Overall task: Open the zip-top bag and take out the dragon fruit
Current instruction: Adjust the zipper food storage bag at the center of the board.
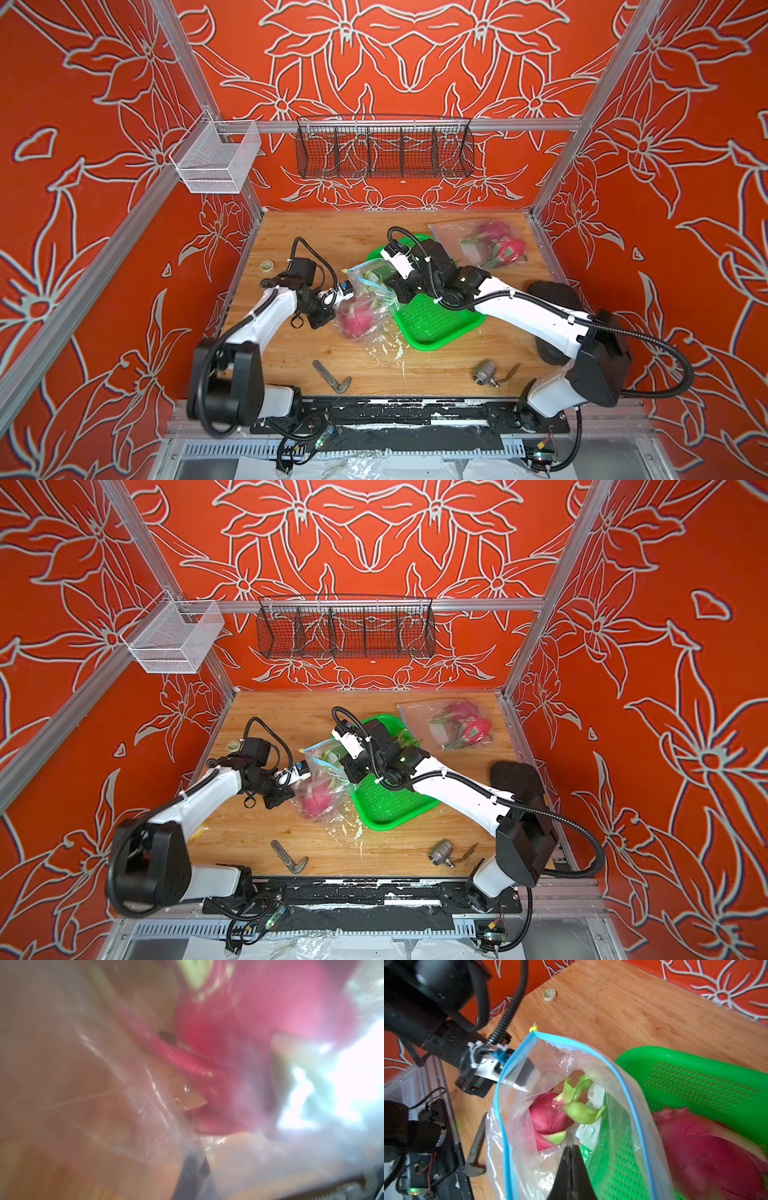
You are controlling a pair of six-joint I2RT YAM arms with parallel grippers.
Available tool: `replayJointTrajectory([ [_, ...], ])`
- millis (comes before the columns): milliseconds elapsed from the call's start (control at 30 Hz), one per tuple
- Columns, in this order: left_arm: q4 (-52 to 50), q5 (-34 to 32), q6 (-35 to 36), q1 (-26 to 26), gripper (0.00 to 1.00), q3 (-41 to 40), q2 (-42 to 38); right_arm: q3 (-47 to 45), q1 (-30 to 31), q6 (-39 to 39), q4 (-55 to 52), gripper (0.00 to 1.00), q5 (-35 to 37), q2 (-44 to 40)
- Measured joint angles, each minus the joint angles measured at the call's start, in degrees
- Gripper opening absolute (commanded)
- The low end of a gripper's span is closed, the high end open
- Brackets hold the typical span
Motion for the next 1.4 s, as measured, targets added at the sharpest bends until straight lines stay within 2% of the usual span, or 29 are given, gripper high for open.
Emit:
replayJointTrajectory([
  [100,-2.1,-2.5,1.9,1.4,0.0,0.7,-9.9,-3.2,0.9,2.6,4.4,0.01,-1.3,-1.4],
  [167,-3.7,-4.1,2.8,1.9,0.0,2.2,-13.5,-5.4,2.1,4.2,7.4,0.03,-1.8,-2.0],
  [333,-6.6,-7.6,3.7,2.1,0.0,4.4,-15.6,-12.2,6.1,7.3,14.3,0.18,0.0,-4.1],
  [400,-7.2,-8.3,3.7,2.1,0.0,4.2,-15.5,-15.9,7.1,8.7,17.2,0.26,2.5,-5.9],
  [433,-7.4,-8.5,3.7,2.1,0.0,4.0,-15.4,-18.0,7.4,9.7,18.4,0.26,4.1,-7.3],
  [600,-7.1,-9.3,3.8,2.1,0.0,2.4,-15.4,-28.4,9.3,11.6,22.3,0.21,13.2,-17.5],
  [733,-6.4,-9.5,3.8,2.1,0.0,1.5,-14.7,-29.1,10.5,11.4,22.4,0.12,13.5,-21.0],
  [900,-5.0,-9.6,3.0,2.1,0.0,1.5,-12.3,-26.5,10.7,8.5,21.4,0.03,10.3,-17.0],
  [1133,-4.4,-9.6,2.0,2.1,0.0,1.5,-11.8,-19.2,10.5,4.8,17.9,0.03,7.8,-9.1],
  [1300,-4.0,-10.0,1.7,2.1,0.0,1.5,-11.7,-13.0,9.0,3.0,17.2,0.28,4.5,-1.9],
  [1400,-3.4,-10.6,1.7,2.3,0.0,1.5,-11.5,-9.5,8.4,2.2,17.3,0.36,1.2,4.2],
])
